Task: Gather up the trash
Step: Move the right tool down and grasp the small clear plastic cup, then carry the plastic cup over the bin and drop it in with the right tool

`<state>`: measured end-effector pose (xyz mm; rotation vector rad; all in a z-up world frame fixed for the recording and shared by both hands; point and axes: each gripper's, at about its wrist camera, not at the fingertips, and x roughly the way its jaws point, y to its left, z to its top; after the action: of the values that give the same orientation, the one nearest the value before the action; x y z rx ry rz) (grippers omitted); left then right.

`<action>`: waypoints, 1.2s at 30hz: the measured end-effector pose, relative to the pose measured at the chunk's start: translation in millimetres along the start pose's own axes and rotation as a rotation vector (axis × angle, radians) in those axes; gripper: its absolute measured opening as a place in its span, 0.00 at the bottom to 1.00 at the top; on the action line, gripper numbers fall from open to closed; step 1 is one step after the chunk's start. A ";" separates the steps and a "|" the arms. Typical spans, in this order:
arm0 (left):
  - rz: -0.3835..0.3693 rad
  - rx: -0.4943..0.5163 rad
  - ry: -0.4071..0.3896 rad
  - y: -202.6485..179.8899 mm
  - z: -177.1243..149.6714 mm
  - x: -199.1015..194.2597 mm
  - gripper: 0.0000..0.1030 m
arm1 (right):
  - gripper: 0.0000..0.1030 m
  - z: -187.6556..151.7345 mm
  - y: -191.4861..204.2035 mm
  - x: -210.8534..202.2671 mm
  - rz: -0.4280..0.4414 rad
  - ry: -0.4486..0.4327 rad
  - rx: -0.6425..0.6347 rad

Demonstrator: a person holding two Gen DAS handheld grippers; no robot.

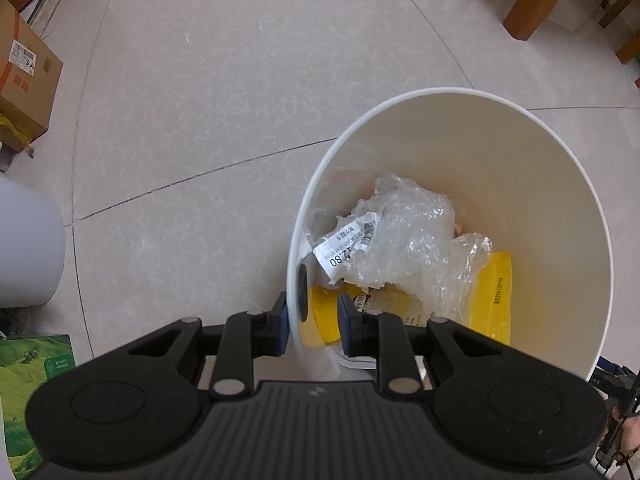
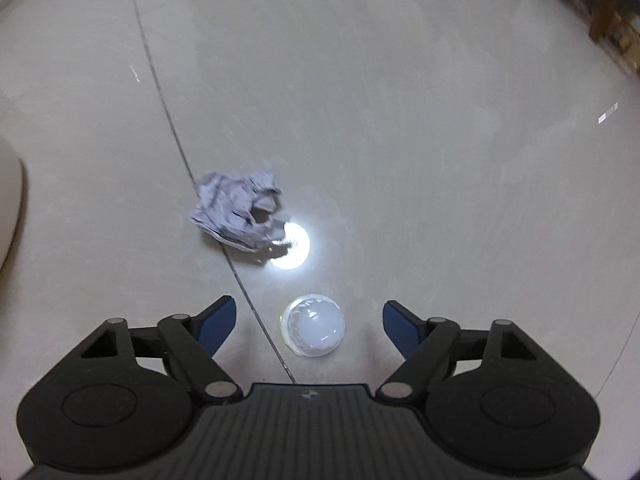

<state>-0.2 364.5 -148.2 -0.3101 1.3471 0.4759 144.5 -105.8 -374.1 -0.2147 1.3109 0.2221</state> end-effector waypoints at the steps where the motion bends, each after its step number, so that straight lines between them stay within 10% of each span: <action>1: 0.000 0.000 0.000 -0.3 -0.1 0.2 0.21 | 0.76 0.3 -1.0 4.0 0.003 0.010 0.010; 11: 0.012 0.010 -0.001 -2.7 -0.2 1.1 0.21 | 0.47 -7.2 0.5 25.6 0.016 0.056 0.015; 36: 0.031 0.011 0.004 -4.5 0.1 4.0 0.21 | 0.39 10.9 30.9 -41.9 0.043 0.003 -0.120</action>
<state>2.7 361.2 -152.4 -0.2814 1.3595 0.4933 135.7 -74.8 -331.8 -0.2892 1.3074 0.3379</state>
